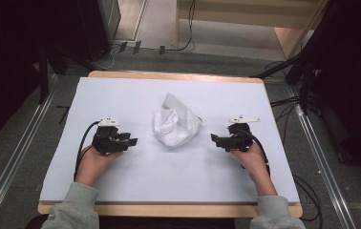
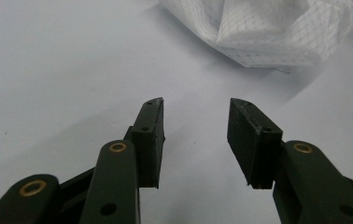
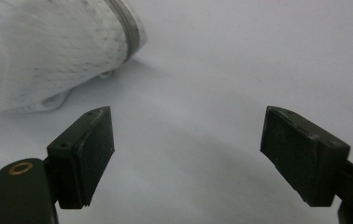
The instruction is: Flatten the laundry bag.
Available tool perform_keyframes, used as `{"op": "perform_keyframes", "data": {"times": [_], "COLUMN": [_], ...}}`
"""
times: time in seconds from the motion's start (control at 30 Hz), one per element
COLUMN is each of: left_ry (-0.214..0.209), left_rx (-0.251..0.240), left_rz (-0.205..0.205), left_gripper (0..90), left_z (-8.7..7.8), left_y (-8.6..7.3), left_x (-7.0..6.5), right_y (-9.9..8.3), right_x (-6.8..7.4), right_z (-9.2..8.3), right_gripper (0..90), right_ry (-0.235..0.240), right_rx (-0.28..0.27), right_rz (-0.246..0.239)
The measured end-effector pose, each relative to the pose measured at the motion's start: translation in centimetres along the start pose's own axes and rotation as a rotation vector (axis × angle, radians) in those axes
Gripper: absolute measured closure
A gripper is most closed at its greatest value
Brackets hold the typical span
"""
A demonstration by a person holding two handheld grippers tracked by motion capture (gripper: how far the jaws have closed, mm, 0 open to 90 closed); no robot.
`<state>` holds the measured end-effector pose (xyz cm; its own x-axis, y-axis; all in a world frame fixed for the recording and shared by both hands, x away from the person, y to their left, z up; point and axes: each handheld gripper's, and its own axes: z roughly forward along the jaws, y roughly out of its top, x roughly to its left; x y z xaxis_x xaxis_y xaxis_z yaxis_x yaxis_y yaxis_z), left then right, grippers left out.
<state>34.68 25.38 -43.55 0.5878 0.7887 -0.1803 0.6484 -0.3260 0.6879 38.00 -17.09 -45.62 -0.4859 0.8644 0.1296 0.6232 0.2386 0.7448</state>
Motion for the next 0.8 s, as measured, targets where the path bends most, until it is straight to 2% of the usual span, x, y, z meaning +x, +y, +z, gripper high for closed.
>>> {"op": "perform_keyframes", "data": {"times": [0.07,0.17,0.3,0.37,0.4,0.47,0.5,0.53,0.6,0.67,0.7,0.8], "left_ry": [-0.044,-0.061,-0.049,-0.033,-0.017,-0.041,-0.041,-0.048,-0.053,-0.077,-0.090,-0.098], "left_rx": [0.010,0.040,0.028,0.039,0.059,0.071,0.071,0.078,0.080,0.065,0.060,0.064], "left_rz": [-0.003,0.014,0.019,0.016,0.010,-0.008,-0.008,-0.020,-0.021,-0.043,-0.051,-0.050], "left_gripper": [57.1,57.7,55.2,49.5,48.3,46.1,43.2,41.7,40.4,37.0,36.4,35.6], "left_z": [0.1,0.2,-0.2,-0.3,-0.5,-0.6,-0.6,-0.5,-0.5,-0.4,-0.4,-0.4], "left_y": [0.1,0.2,0.4,0.5,0.4,0.3,0.3,0.3,0.3,0.5,0.7,0.7], "left_x": [0.0,-0.1,0.0,0.0,0.2,0.5,0.5,0.7,0.9,1.1,1.1,1.1], "right_y": [0.3,0.6,0.7,0.7,0.6,0.6,0.6,0.6,0.7,0.8,0.9,1.0], "right_x": [0.4,0.8,0.9,0.8,0.8,0.8,0.8,0.9,0.9,0.9,0.9,1.1], "right_z": [0.3,0.8,1.1,1.1,1.2,1.3,1.3,1.2,1.1,1.1,1.2,1.2], "right_gripper": [17.2,17.2,17.1,17.3,21.4,28.6,28.6,33.7,36.7,41.2,43.6,45.7], "right_ry": [-0.002,-0.011,0.005,0.017,0.029,0.029,0.029,0.029,0.031,0.056,0.085,0.083], "right_rx": [-0.002,0.018,0.043,0.052,0.065,0.076,0.076,0.072,0.068,0.069,0.084,0.090], "right_rz": [-0.005,-0.015,-0.027,-0.031,-0.026,-0.029,-0.029,-0.036,-0.039,-0.035,-0.030,-0.036]}}
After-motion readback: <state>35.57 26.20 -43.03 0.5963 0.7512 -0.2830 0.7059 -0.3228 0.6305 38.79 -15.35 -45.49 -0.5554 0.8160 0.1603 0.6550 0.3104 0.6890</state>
